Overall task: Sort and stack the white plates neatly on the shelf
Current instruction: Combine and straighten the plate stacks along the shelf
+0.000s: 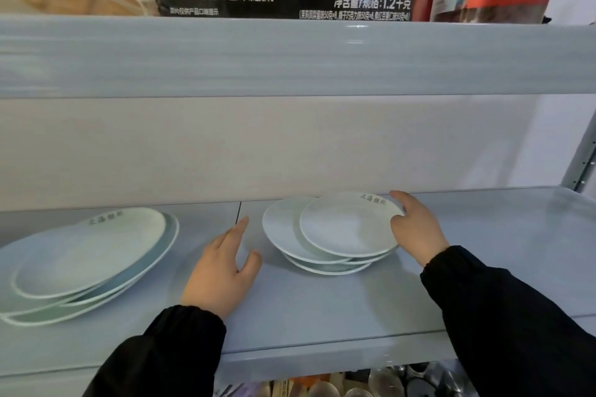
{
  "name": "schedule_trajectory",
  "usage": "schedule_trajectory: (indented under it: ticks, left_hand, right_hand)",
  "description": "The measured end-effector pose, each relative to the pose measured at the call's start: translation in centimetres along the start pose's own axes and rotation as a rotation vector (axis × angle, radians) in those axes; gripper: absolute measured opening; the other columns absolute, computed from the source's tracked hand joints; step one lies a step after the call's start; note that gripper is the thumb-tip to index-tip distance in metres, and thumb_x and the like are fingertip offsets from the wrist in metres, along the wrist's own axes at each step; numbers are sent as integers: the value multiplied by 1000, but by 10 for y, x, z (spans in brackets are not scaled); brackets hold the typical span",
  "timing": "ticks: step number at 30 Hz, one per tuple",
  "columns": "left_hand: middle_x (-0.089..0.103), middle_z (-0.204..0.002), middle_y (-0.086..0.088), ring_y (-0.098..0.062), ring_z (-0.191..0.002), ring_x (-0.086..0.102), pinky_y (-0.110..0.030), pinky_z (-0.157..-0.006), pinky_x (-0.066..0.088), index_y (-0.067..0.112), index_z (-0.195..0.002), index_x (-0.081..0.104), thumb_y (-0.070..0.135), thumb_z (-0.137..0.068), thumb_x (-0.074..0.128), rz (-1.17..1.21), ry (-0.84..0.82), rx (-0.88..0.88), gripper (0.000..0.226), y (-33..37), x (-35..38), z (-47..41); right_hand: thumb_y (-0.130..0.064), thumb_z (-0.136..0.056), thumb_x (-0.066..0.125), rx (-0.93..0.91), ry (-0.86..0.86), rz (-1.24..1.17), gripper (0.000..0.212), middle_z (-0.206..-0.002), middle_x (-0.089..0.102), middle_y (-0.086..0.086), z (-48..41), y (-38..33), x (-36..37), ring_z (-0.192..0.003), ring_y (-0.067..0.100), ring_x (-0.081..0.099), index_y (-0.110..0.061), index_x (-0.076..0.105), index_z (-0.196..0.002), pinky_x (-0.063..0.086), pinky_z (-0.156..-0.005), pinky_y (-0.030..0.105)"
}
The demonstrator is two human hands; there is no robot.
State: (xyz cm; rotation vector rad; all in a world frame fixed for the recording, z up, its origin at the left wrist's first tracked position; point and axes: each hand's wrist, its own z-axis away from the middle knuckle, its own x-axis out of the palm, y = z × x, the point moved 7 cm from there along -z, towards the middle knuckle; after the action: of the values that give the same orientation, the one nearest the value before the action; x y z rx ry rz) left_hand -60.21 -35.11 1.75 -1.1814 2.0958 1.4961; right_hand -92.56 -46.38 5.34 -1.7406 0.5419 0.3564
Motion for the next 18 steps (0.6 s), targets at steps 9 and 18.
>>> schedule_trajectory:
  ticks: [9,18]
  left_hand:
    - [38,-151,14,-5,-140,30,-21,-110,24,32,-152,29,32,-94,52,40,10,-1,62,2,-3,5]
    - [39,-150,11,-14,-138,36,-27,-109,29,36,-151,29,33,-96,52,-27,33,-35,60,13,-14,16]
  right_hand:
    - [-25,-91,57,-57,-27,8,63,-145,45,-6,15,-8,-2,-129,11,43,-21,36,-149,33,-99,23]
    - [-48,-87,60,-252,-177,147,76,-163,10,-4,21,-26,-3,-150,10,1,-37,23,-152,14,-117,30]
